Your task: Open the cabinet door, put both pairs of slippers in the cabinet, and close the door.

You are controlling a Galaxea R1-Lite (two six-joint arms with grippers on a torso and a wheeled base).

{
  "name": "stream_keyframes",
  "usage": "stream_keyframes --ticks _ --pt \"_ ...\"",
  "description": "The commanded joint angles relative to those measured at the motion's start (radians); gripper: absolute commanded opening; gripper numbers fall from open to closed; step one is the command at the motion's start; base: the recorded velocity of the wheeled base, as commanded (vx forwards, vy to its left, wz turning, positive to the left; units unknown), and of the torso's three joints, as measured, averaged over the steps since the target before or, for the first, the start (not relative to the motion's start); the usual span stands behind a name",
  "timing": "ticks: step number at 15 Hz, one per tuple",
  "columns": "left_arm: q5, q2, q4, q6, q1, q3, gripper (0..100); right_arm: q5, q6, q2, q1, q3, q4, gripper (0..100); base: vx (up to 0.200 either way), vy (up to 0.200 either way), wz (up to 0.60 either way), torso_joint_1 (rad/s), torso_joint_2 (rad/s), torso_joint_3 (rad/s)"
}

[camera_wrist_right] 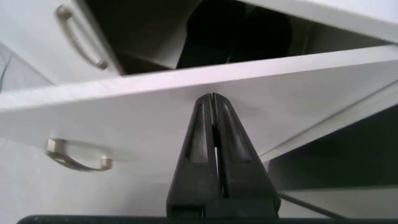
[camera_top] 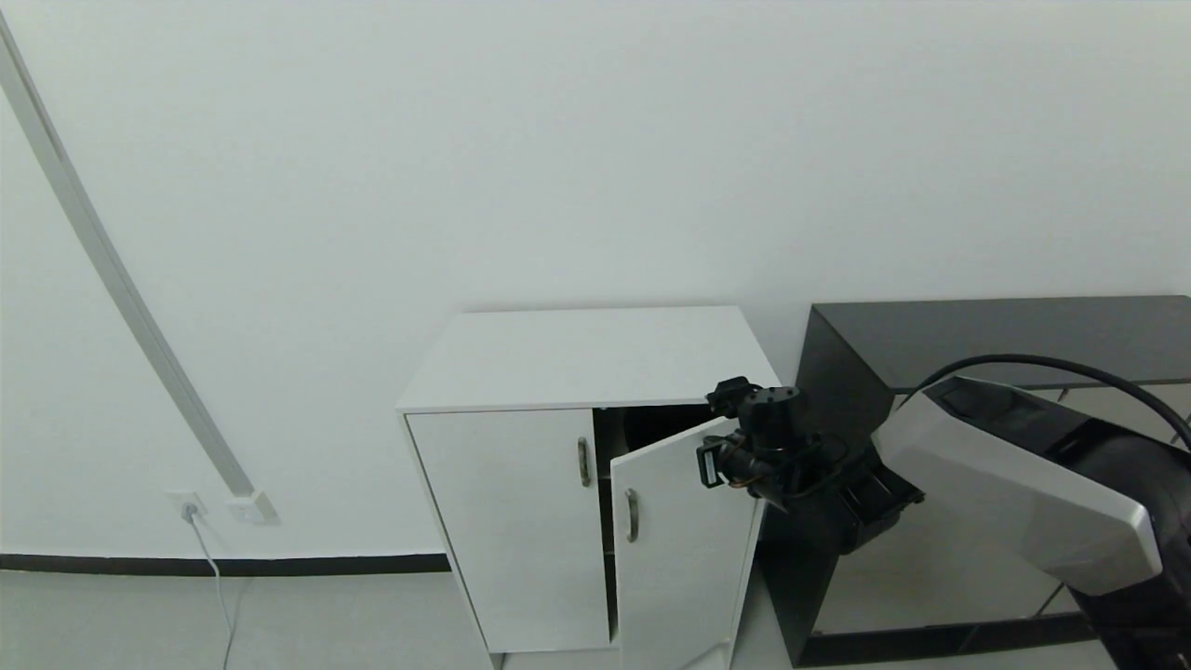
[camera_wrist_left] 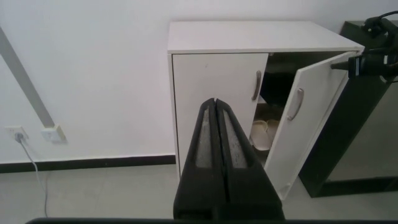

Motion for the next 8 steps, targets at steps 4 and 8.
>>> stream_keyframes --ticks 4,8 --pt "0.002 0.001 -0.001 0.000 0.001 0.000 0 -0.004 0.000 0.073 -0.017 -0.118 0.034 0 0.000 0.000 0.00 0.000 0.00 0.000" --pt "0.002 0.001 -0.001 -0.002 0.001 0.000 0 -0.004 -0.002 0.090 -0.022 -0.181 0.068 0 0.000 0.000 0.00 0.000 0.00 0.000"
